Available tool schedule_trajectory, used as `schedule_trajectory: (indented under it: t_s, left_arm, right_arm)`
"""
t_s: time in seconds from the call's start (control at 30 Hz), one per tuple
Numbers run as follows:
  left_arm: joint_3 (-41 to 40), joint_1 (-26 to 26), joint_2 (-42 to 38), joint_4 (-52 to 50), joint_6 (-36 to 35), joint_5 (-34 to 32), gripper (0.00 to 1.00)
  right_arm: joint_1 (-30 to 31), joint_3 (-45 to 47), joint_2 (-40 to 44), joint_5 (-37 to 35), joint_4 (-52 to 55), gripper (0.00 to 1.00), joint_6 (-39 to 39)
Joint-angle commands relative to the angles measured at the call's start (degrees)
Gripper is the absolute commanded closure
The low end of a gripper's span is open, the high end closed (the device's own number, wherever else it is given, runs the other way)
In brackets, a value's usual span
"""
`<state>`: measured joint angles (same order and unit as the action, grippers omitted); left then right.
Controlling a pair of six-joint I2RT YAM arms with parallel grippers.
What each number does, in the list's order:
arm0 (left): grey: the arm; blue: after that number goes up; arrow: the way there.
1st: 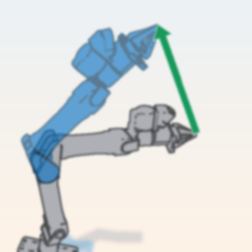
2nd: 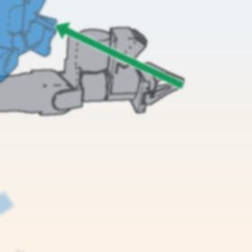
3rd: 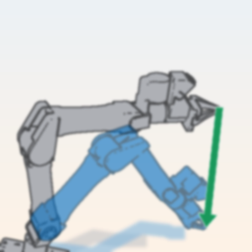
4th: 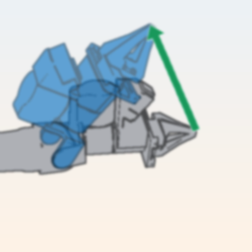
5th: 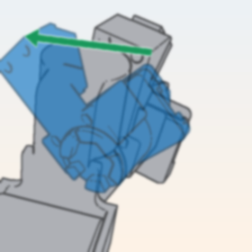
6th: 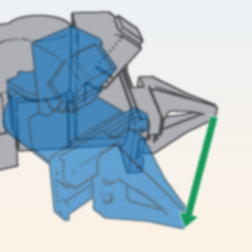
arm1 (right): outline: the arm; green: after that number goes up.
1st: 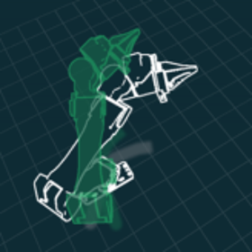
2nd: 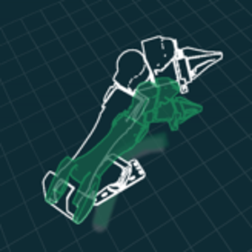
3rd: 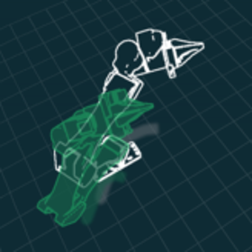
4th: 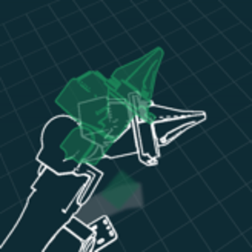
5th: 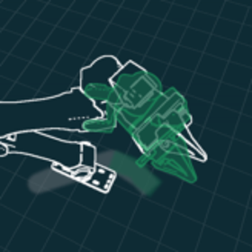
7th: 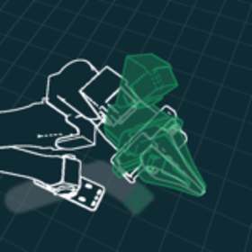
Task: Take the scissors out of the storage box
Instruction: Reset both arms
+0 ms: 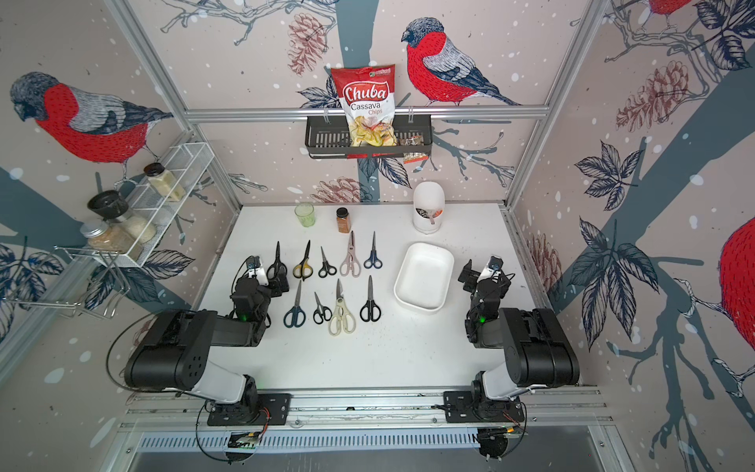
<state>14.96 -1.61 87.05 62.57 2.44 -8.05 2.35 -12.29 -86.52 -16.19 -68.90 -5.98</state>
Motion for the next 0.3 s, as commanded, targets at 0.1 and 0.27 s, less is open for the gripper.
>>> schedule_trajectory:
  t_s: [0.1, 0.27]
  left_arm:
    - [0.08, 0.12, 0.02, 5.0, -1.63, 1.17, 0.02]
    - [0.18, 0.18, 0.1, 4.92, -1.65, 1.33, 0.02]
  right_arm:
    - [0.07, -0.54, -0.67, 4.05, -2.89, 0.0, 2.0]
    - [-0.51, -0.61, 0.02, 5.7, -1.51, 0.0, 1.91]
